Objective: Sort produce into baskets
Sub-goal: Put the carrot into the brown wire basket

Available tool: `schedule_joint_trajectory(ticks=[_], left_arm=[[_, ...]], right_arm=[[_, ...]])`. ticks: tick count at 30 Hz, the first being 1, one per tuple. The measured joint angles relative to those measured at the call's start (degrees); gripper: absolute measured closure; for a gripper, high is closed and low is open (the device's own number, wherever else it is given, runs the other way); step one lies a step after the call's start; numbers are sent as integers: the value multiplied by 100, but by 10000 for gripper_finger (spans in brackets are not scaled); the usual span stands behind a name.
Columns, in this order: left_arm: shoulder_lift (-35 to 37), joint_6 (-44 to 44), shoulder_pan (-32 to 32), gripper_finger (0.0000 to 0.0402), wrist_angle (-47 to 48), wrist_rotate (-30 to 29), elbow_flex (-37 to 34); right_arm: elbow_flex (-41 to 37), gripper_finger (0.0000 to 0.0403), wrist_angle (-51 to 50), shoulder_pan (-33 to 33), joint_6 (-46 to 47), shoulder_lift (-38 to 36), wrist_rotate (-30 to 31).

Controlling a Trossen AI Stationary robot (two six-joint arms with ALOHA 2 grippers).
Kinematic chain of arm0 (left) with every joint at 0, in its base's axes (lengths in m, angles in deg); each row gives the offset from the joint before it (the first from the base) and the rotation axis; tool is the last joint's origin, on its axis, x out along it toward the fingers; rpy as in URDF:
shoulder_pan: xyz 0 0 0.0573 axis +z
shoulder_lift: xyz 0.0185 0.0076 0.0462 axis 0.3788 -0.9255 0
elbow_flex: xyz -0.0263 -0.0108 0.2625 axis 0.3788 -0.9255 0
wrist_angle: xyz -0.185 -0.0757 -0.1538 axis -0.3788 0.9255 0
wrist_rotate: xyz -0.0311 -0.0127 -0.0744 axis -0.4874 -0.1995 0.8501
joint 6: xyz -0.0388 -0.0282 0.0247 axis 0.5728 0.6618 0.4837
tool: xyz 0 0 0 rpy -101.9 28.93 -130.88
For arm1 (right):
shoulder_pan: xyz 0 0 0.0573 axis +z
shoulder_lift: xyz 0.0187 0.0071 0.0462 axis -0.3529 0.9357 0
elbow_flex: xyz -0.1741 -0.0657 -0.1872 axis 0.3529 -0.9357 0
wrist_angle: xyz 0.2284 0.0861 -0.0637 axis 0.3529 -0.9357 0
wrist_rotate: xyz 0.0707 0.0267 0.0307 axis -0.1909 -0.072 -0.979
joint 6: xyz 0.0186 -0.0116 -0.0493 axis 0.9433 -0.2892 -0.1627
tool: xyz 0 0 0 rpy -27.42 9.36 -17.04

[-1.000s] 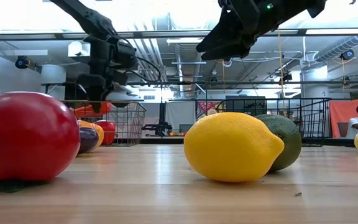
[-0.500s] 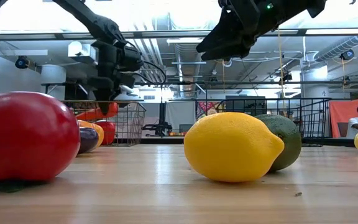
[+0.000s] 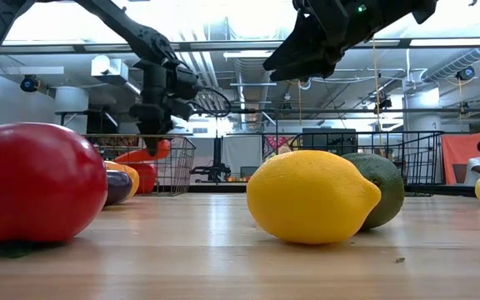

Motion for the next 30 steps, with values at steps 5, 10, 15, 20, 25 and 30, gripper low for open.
schedule_joint_trajectory(ticks=[5, 10, 15, 20, 25, 30], left_arm=[[-2, -47, 0, 258, 65, 2, 15], [-2, 31, 0, 258, 117, 2, 12], [-1, 102, 0, 258, 119, 2, 10], [11, 262, -7, 258, 390, 2, 4], [13, 407, -11, 258, 398, 31, 1], [13, 438, -20, 258, 437, 504, -106]], right_arm=[[0, 122, 1, 0, -2, 0, 0], [0, 120, 1, -2, 3, 1, 0], [0, 119, 1, 0, -4, 2, 0], [0, 111, -1, -2, -6, 2, 0], [0, 105, 1, -2, -7, 1, 0], [0, 104, -1, -1, -2, 2, 0]])
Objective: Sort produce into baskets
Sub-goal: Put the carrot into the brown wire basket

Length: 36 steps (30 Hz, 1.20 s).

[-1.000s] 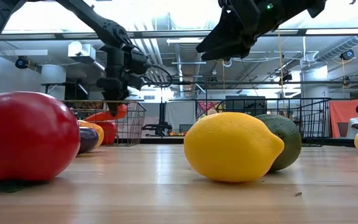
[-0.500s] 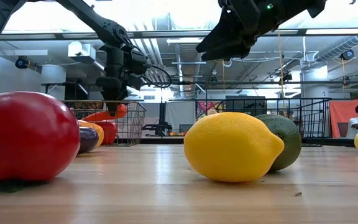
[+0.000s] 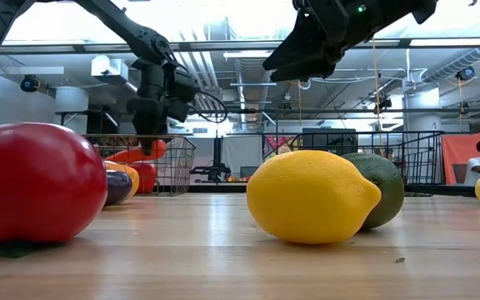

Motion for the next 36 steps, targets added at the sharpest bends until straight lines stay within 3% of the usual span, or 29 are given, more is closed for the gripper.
schedule_joint_trajectory(ticks=[36], left_arm=[[4, 214, -8, 239, -160, -17, -76]], right_arm=[[0, 87, -6, -1, 14, 0, -9]])
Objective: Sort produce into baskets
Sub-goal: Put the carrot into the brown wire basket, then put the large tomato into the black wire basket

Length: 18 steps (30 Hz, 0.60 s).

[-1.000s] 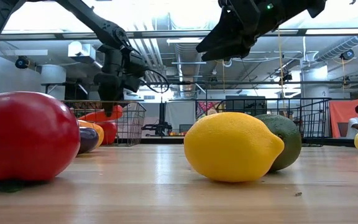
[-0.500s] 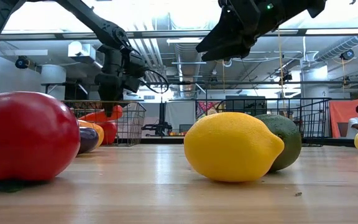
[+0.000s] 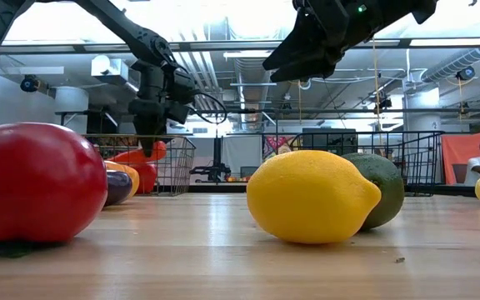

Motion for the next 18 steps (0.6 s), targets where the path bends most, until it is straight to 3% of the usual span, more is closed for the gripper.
schedule_joint_trajectory(ticks=[10, 18], left_arm=[[0, 15, 0, 235, -30, -2, 2], [0, 83, 2, 188, -55, -254, 0]], right_arm=[[0, 85, -1, 2, 4, 0, 0], [0, 89, -1, 1, 4, 0, 0]])
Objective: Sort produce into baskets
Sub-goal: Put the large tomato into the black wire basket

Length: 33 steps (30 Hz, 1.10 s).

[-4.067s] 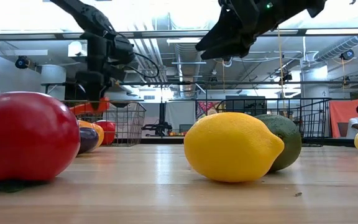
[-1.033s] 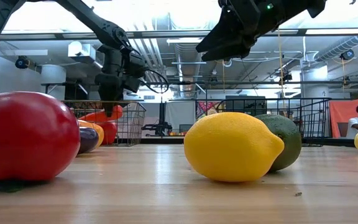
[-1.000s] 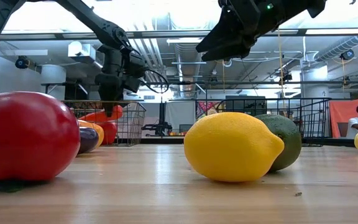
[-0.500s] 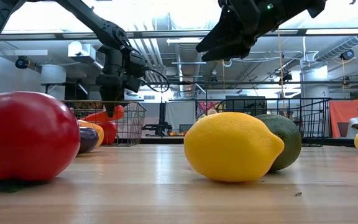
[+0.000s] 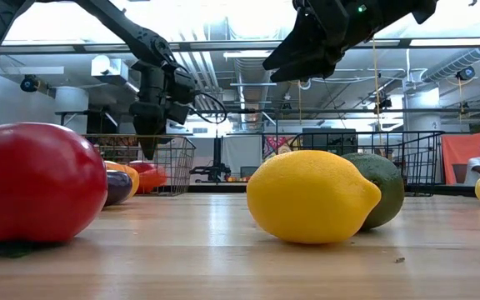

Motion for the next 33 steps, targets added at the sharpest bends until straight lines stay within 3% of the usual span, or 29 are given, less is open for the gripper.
schedule_joint_trajectory(ticks=[11, 20, 27, 33], left_arm=[[94, 87, -2, 170, 2, 4, 0], [867, 858, -144, 171, -303, 12, 28], [1647, 1572, -731, 171, -650, 13, -201], [2546, 1906, -1538, 171, -1413, 24, -1042]], right_arm=[[-2, 85, 0, -1, -2, 0, 0], [0, 83, 24, -1, 85, 0, -3], [26, 87, 22, 0, 85, 0, -48], [31, 88, 17, -1, 240, 0, -49]])
